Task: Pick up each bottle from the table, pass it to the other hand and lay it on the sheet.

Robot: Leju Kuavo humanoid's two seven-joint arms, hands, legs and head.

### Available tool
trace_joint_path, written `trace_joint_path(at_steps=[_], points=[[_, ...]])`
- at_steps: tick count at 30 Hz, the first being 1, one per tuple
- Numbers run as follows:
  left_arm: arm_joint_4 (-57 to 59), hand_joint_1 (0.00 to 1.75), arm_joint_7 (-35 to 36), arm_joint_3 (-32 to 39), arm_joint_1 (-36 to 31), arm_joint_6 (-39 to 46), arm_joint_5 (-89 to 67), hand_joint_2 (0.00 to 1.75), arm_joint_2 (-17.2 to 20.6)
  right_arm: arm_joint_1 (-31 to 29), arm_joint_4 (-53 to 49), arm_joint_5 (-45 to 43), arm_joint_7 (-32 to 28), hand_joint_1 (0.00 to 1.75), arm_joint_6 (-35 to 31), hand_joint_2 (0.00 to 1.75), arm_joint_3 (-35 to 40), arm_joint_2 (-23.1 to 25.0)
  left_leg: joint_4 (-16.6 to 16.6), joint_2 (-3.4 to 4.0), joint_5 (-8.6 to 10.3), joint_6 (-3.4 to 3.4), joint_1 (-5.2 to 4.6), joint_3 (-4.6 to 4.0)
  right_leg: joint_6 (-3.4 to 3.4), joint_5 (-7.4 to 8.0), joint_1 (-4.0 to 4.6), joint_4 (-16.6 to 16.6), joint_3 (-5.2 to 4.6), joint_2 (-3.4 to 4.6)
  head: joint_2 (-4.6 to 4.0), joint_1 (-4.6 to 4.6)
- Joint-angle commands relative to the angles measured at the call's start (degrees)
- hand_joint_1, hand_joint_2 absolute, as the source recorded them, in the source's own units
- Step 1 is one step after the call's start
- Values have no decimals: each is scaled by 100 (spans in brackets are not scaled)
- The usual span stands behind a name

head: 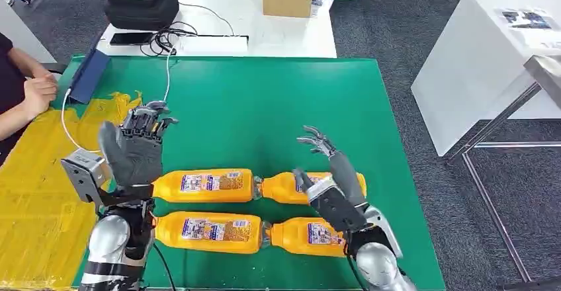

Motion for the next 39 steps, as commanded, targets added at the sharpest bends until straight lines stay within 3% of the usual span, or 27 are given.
trace_joint_path(at_steps=[1, 5, 10, 12, 16, 20, 26, 33, 39], points=[[559, 0, 35, 253, -316, 43, -91, 0, -46, -489, 713, 1013, 710, 0, 379, 175, 1126, -1033, -9, -10, -3, 15, -2, 29, 9, 0, -3, -11, 28, 3, 0, 0], [723, 0, -7, 314, -381, 85, -156, 0, -6, -571, 758, 862, 621, 0, 671, 175, 1570, -1613, -7, -4, 0, 10, -2, 16, 6, 3, -2, -9, 17, 3, 0, 0], [735, 0, -26, 312, -370, 93, -162, 0, 8, -517, 636, 815, 643, 0, 686, 175, 1583, -1684, -9, -19, -2, 18, -12, 25, 8, -3, -12, -8, 28, -8, 0, 0], [772, 0, -26, 349, -374, 98, -162, 0, 12, -473, 432, 531, 811, 0, 960, 175, 1758, -1922, -8, -17, -4, 17, -10, 28, 7, -4, -10, -9, 30, -5, 0, 0], [764, 0, -114, 450, -319, 100, -162, 0, 9, 318, -148, 1004, 952, 0, 723, 175, 1987, -2396, -6, -32, 1, 14, -10, 16, 6, -6, -13, -7, 22, -24, 0, 0], [686, 0, -111, 548, -190, 129, -166, 0, 27, 1151, -945, 1871, 1747, 0, -187, 175, 2533, -3036, -8, -54, -6, 17, -9, 26, 8, -15, -12, -10, 35, -38, 0, 0], [623, 0, -156, 717, -122, 82, -184, 0, -24, 1254, -1698, 2027, 3036, 0, -751, 175, 3630, -3943, -1, -29, -16, 21, -16, 14, 9, -14, -18, 0, 20, -16, 0, 0], [414, 0, -86, 773, 1, 69, -168, 0, 16, 949, -1561, 2770, 4540, 0, -824, 175, 4477, -3992, -6, -22, -13, 21, -18, 10, 7, -7, -22, -6, 11, -11, 0, 0], [292, 0, 26, 845, 104, -16, -129, 0, 9, 761, -1106, 3016, 4838, 0, -747, 175, 4058, -3632, -10, -7, -11, 19, -12, 14, 5, -1, -15, -14, 14, -2, 0, -2]])
